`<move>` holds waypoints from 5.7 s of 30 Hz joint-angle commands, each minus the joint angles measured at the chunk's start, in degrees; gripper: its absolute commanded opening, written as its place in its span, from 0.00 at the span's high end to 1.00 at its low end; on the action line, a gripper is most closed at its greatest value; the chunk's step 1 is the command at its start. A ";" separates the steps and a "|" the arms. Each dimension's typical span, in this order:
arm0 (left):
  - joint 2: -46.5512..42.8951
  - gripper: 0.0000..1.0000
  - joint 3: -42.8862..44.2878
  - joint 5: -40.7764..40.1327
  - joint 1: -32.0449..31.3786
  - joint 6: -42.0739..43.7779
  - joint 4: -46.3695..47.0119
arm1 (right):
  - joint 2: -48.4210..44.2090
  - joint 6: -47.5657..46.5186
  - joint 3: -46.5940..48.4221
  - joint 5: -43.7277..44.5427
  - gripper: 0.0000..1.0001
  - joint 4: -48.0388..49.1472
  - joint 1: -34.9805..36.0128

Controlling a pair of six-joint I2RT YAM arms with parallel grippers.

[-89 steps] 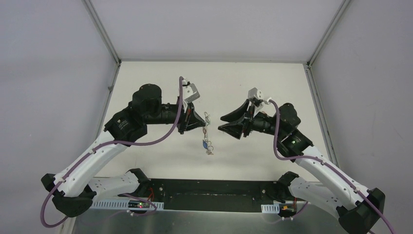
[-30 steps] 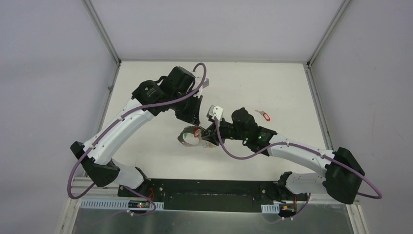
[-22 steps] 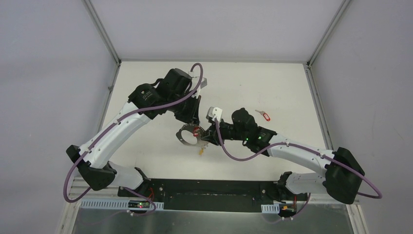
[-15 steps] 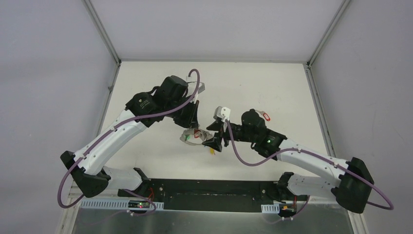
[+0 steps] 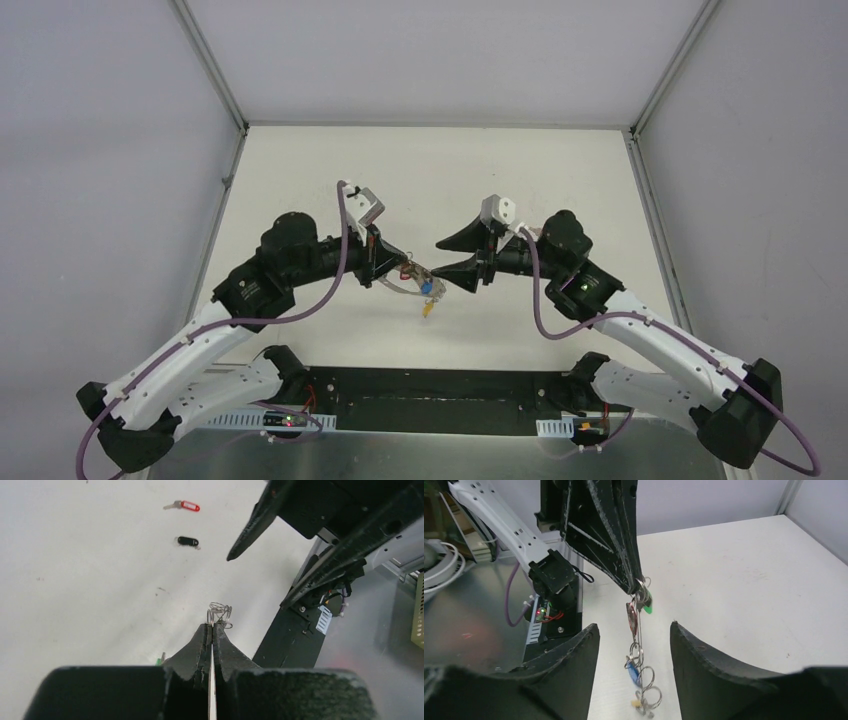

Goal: Put the keys on the keyring

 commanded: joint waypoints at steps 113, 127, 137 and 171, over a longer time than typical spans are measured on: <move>-7.62 0.50 -7.42 9.10 -0.53 9.97 16.65 | 11.89 -7.12 22.56 -16.63 1.00 -37.30 -5.03; 1.95 0.56 -5.46 18.82 -0.51 16.12 14.48 | 25.60 -15.31 41.36 -9.50 1.00 -71.34 -3.90; 5.81 0.65 -11.09 24.27 -0.83 16.60 26.68 | 25.44 -15.89 41.16 -13.20 1.00 -69.44 -3.05; 3.41 1.00 -21.26 18.17 -2.01 5.77 49.02 | 12.12 -6.24 26.23 -5.99 0.48 -43.82 -3.63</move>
